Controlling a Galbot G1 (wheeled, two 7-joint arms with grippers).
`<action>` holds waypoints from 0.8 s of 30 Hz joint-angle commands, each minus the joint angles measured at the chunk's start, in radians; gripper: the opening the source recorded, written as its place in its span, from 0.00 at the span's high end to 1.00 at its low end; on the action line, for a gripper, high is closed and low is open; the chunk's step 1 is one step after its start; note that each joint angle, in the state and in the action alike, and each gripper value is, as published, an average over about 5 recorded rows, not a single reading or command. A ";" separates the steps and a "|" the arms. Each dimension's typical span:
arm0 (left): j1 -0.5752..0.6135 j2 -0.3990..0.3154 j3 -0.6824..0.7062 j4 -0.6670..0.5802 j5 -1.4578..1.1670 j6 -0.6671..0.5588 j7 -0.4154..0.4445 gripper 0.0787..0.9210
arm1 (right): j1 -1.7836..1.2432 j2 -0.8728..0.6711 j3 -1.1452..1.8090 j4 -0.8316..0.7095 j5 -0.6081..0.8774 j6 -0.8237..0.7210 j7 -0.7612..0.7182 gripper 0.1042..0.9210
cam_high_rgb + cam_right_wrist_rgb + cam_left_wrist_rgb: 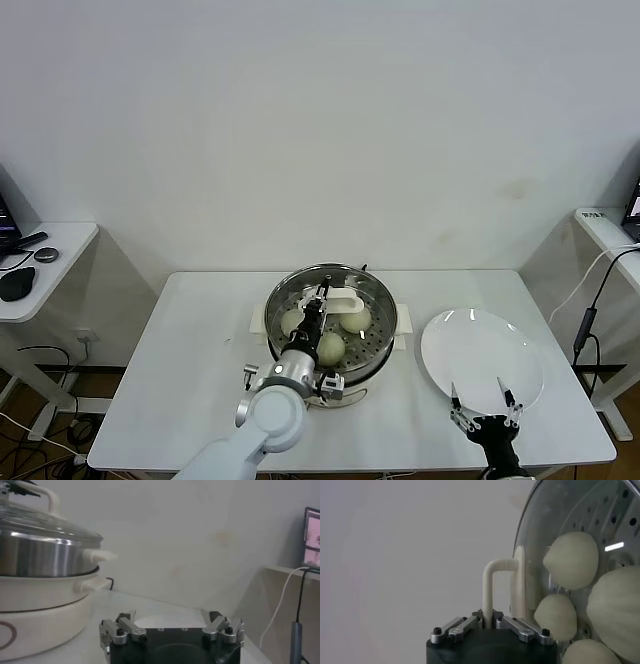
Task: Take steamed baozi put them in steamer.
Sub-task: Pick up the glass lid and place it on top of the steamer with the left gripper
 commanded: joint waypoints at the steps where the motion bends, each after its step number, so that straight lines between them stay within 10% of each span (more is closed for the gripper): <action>1: -0.003 0.002 0.004 0.001 -0.011 -0.002 0.003 0.90 | 0.000 0.001 -0.003 0.001 -0.002 -0.001 -0.002 0.12; 14: 0.016 0.014 -0.019 -0.027 -0.083 -0.015 -0.028 0.88 | -0.002 0.005 -0.006 0.006 -0.008 -0.005 -0.003 0.12; 24: 0.166 0.068 -0.126 -0.209 -0.363 -0.087 -0.081 0.56 | -0.003 0.007 -0.006 0.002 -0.012 -0.008 -0.006 0.12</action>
